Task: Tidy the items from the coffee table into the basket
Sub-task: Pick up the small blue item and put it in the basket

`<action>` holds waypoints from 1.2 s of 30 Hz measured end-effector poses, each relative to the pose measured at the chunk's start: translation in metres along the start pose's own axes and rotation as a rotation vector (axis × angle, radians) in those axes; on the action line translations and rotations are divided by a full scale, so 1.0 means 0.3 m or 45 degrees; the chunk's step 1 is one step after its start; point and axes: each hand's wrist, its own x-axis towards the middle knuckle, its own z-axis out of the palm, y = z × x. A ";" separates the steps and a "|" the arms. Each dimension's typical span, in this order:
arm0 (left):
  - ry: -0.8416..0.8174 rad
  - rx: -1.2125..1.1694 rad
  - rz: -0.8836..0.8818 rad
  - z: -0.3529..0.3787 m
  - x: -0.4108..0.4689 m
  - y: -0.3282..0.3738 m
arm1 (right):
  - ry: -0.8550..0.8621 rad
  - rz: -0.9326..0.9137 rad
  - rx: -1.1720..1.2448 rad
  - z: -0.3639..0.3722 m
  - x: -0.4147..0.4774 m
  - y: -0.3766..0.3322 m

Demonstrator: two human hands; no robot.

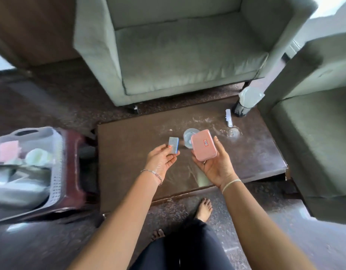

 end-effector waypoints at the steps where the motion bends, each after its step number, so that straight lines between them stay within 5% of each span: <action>1: 0.005 -0.017 0.026 -0.057 -0.037 0.028 | -0.035 0.004 0.015 0.059 -0.027 0.042; 15: 0.207 -0.259 0.215 -0.670 -0.282 0.274 | -0.162 0.227 -0.530 0.659 -0.052 0.469; 27: 0.421 -0.386 0.329 -0.928 -0.202 0.596 | -0.134 0.206 -0.964 1.069 0.254 0.637; 36: 0.437 -0.381 0.423 -1.102 -0.121 0.864 | -0.315 0.173 -1.017 1.360 0.407 0.739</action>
